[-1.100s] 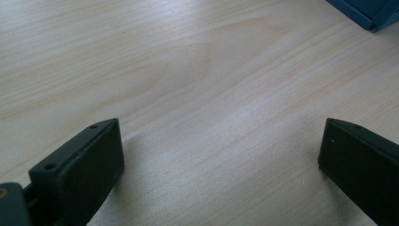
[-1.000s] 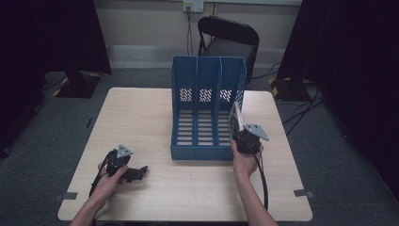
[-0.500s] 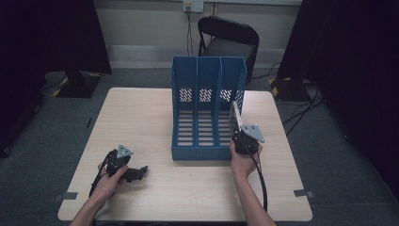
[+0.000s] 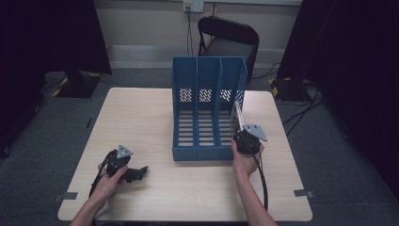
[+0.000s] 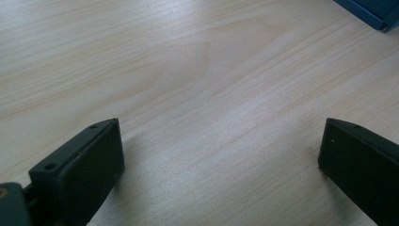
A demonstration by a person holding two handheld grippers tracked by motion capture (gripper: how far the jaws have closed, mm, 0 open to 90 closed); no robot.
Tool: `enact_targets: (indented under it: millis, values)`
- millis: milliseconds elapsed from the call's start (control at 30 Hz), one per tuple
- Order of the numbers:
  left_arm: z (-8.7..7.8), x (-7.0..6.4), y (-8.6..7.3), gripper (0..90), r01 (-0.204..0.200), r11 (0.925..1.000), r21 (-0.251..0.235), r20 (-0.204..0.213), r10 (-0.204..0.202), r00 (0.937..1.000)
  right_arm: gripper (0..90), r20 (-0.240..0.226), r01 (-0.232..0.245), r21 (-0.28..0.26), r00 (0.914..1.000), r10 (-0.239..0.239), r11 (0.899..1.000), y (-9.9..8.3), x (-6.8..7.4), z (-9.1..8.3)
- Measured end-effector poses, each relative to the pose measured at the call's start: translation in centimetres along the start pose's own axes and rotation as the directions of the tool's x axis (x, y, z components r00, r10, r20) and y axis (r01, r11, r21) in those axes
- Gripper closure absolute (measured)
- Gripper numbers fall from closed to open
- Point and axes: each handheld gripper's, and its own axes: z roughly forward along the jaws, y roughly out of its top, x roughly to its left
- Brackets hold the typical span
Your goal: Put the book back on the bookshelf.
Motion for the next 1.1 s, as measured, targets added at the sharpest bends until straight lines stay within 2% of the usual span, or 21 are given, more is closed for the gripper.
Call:
enact_targets:
  millis: [167, 200, 367, 433, 600, 633, 733, 767, 933, 967, 1067, 1100]
  values:
    - [0.0, 0.0, 0.0, 0.1, 0.0, 1.0, 0.0, 0.0, 0.0, 1.0, 62.8, -0.022, 0.0, 0.01, 0.9998, 0.0, 1.0, 0.1, -0.5, -0.2]
    - [0.0, 0.0, 0.0, 0.1, 0.001, 1.0, -0.001, 0.0, -0.001, 1.0, 62.6, -0.027, -0.011, 0.01, 0.9996, 0.011, 1.0, 0.2, -0.6, -0.2]
    - [0.0, -0.1, 0.0, 0.1, 0.002, 1.0, -0.003, -0.002, -0.002, 1.0, 57.4, -0.042, 0.002, 0.012, 0.9991, -0.002, 1.0, 0.2, -0.7, -0.3]
    - [0.0, -0.1, 0.0, 0.1, 0.0, 1.0, -0.003, -0.002, 0.0, 1.0, 51.9, -0.055, -0.01, 0.017, 0.9984, 0.011, 1.0, 0.2, -0.8, -0.2]
    - [0.0, -0.1, 0.0, 0.1, 0.0, 1.0, -0.003, -0.002, 0.0, 1.0, 46.1, -0.077, -0.019, 0.024, 0.9968, 0.02, 1.0, 0.3, -1.0, -0.1]
    - [0.0, -0.1, 0.0, 0.1, 0.0, 1.0, -0.002, -0.002, 0.0, 1.0, 42.3, -0.1, -0.024, 0.019, 0.9947, 0.025, 1.0, 0.4, -1.2, -0.2]
    - [0.0, -0.1, 0.0, 0.1, 0.0, 1.0, -0.003, -0.002, 0.0, 1.0, 38.4, -0.12, -0.021, 0.017, 0.9925, 0.023, 1.0, 0.5, -1.3, -0.2]
    - [0.0, -0.1, 0.0, 0.1, 0.0, 1.0, -0.003, -0.002, 0.0, 1.0, 35.0, -0.142, -0.019, 0.015, 0.9897, 0.021, 1.0, 0.5, -1.3, -0.3]
    - [0.0, -0.1, -0.1, 0.1, 0.0, 1.0, -0.003, -0.002, 0.0, 1.0, 30.9, -0.173, -0.009, 0.023, 0.9849, 0.013, 1.0, 0.6, -1.5, -0.4]
    - [0.0, -0.1, -0.1, 0.1, 0.0, 1.0, -0.003, -0.002, 0.0, 1.0, 28.9, -0.19, -0.013, 0.024, 0.9817, 0.017, 1.0, 0.7, -1.7, -0.5]
    - [0.0, -0.1, -0.1, 0.1, 0.0, 1.0, -0.003, -0.002, 0.0, 1.0, 26.8, -0.198, -0.009, 0.021, 0.9802, 0.013, 1.0, 0.8, -2.0, -0.7]
    - [0.0, -0.1, -0.1, 0.1, 0.0, 1.0, -0.003, -0.002, 0.0, 1.0, 24.8, -0.22, -0.008, 0.018, 0.9753, 0.012, 1.0, 1.0, -2.2, -1.0]
